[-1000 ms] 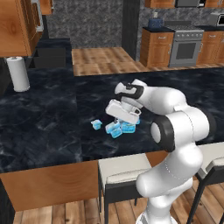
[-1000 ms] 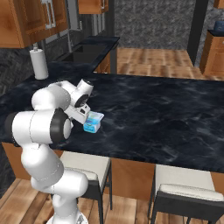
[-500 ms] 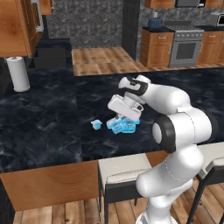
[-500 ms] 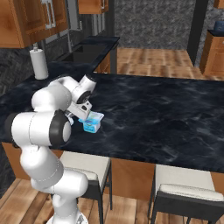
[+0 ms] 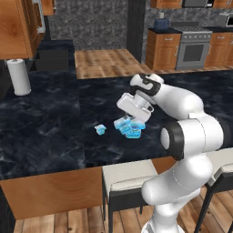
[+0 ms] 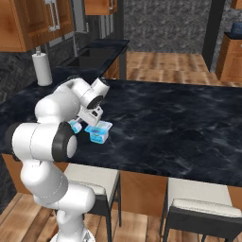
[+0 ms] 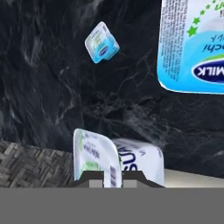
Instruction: Stack the yogurt containers by placing the smaller containers on top of the larger containers.
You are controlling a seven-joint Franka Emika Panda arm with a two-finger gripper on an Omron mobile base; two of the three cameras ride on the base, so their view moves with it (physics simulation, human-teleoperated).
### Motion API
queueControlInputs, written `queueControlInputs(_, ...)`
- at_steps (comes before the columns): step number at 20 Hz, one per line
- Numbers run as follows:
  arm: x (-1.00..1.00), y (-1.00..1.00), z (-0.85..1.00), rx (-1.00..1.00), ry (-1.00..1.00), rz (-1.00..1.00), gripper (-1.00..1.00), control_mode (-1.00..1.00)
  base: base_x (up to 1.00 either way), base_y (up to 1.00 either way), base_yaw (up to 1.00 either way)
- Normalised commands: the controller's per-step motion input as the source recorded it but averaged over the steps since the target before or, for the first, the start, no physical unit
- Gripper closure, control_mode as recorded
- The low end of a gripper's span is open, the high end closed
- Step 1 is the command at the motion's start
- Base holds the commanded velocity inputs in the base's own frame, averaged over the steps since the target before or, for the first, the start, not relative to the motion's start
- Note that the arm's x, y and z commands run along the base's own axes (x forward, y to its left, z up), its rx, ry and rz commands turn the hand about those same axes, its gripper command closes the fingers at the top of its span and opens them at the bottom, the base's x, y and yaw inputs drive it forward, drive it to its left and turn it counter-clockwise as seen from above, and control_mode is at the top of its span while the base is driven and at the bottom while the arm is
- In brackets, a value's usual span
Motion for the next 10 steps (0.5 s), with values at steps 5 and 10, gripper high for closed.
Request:
queueControlInputs(5, 0.00, -0.30, 0.21, 0.10, -0.03, 0.00, 1.00, -1.00, 0.00, 0.00, 0.00)
queueControlInputs(10, 0.00, -0.24, 0.28, 0.12, 0.00, 0.00, 1.00, -1.00, 0.00, 0.00, 0.00)
